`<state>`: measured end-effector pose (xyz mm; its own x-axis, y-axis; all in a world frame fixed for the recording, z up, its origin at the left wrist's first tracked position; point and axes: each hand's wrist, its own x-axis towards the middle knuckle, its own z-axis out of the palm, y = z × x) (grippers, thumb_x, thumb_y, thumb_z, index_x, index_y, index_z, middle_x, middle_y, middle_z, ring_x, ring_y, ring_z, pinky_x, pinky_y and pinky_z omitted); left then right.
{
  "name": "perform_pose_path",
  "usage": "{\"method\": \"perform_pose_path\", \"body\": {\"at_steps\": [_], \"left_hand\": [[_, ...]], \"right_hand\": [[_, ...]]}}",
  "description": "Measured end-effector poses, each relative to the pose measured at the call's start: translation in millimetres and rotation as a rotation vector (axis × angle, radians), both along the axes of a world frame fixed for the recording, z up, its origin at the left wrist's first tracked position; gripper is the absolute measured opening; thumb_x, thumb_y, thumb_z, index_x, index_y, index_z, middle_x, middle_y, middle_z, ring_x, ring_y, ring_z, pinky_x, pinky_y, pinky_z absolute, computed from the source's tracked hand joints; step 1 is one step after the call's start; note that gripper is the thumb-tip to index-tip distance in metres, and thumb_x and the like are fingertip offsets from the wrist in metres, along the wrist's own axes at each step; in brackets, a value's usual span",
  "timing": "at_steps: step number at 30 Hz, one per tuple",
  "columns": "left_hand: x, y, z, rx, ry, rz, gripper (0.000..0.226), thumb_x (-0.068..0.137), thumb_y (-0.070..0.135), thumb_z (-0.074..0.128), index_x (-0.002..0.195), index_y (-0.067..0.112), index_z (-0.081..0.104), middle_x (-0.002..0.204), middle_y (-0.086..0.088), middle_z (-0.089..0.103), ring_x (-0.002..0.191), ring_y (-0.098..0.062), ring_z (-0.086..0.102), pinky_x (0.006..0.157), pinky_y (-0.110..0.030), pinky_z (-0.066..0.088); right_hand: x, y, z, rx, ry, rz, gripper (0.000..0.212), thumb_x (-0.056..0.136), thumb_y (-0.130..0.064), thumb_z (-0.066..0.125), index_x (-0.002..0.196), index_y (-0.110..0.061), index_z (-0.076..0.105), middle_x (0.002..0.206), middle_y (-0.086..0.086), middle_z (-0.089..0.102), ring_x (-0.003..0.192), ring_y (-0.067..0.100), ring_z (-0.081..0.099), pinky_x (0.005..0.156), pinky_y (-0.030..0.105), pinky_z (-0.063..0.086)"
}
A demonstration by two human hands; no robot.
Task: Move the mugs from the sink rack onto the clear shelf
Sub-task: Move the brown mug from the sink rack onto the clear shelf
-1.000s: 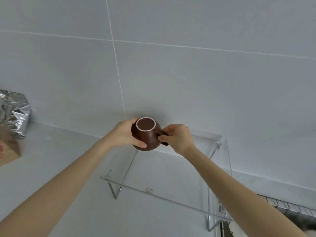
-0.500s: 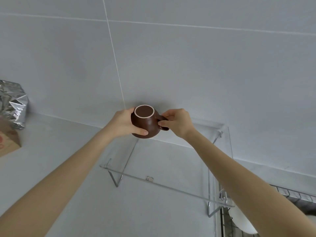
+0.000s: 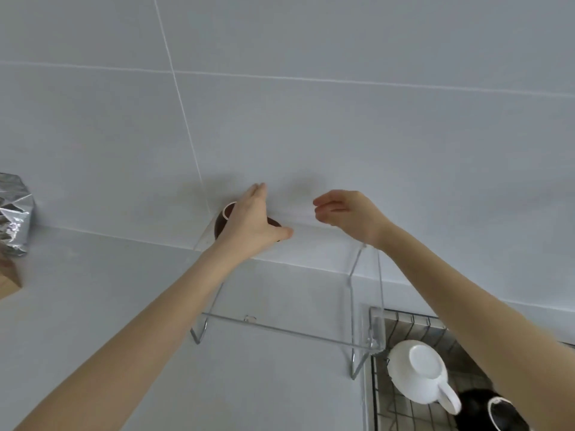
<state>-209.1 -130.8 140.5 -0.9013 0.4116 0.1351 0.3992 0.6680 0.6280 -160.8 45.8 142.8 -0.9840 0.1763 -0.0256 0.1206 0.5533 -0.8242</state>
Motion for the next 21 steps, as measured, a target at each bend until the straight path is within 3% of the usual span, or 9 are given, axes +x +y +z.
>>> {"method": "perform_pose_path", "body": {"at_steps": [2,4,11,13,16,21], "left_hand": [[28.4,19.6,11.0,0.056,-0.035,-0.105,0.081,0.069,0.026,0.075,0.137,0.008,0.034,0.145,-0.010,0.040,0.135,-0.023,0.035,0.104,-0.025,0.027],[56.6,38.7,12.2,0.131,-0.114,-0.206,0.080,0.069,0.027,0.075,0.138,0.012,0.036,0.145,-0.007,0.043,0.134,-0.019,0.039,0.108,-0.028,0.031],[146.1,97.7,-30.2,0.245,-0.338,-0.454,0.074,0.070,0.025,0.075,0.135,0.017,0.040,0.140,-0.002,0.048,0.127,-0.012,0.046,0.106,-0.031,0.039],[165.8,116.3,-51.5,0.220,-0.379,-0.504,0.075,0.071,0.026,0.074,0.136,0.018,0.038,0.142,-0.001,0.045,0.130,-0.012,0.043,0.108,-0.034,0.038],[180.1,141.0,-90.4,0.099,-0.416,-0.537,0.077,0.071,0.027,0.073,0.137,0.019,0.036,0.145,-0.002,0.042,0.133,-0.017,0.040,0.110,-0.039,0.035],[175.6,161.4,-152.4,-0.140,-0.462,-0.514,0.083,0.070,0.018,0.073,0.140,0.013,0.029,0.146,-0.008,0.036,0.133,-0.023,0.035,0.102,-0.028,0.028]], "right_hand": [[30.5,17.8,13.4,-0.016,0.043,-0.020,0.022,0.083,-0.008,0.061,0.104,-0.014,0.064,0.095,0.004,0.068,0.098,0.020,0.063,0.099,0.036,0.048],[64.6,35.3,18.3,-0.033,0.060,-0.045,0.019,0.083,-0.008,0.062,0.095,-0.021,0.063,0.089,0.000,0.068,0.093,0.019,0.063,0.096,0.038,0.049],[173.8,90.6,-28.8,0.000,-0.085,-0.298,0.018,0.082,-0.006,0.061,0.095,-0.018,0.063,0.091,0.009,0.069,0.094,0.032,0.065,0.091,0.044,0.052],[199.2,100.8,-60.0,0.021,-0.172,-0.350,0.017,0.081,-0.007,0.063,0.096,-0.016,0.063,0.087,0.007,0.069,0.087,0.026,0.064,0.091,0.043,0.051],[228.9,107.6,-107.6,0.055,-0.309,-0.406,0.024,0.080,-0.010,0.065,0.104,-0.010,0.066,0.100,0.010,0.071,0.097,0.022,0.065,0.098,0.039,0.048],[244.6,107.9,-162.5,0.056,-0.431,-0.460,0.035,0.085,-0.020,0.062,0.118,-0.010,0.059,0.119,0.008,0.067,0.108,0.020,0.061,0.091,0.028,0.046]]}}
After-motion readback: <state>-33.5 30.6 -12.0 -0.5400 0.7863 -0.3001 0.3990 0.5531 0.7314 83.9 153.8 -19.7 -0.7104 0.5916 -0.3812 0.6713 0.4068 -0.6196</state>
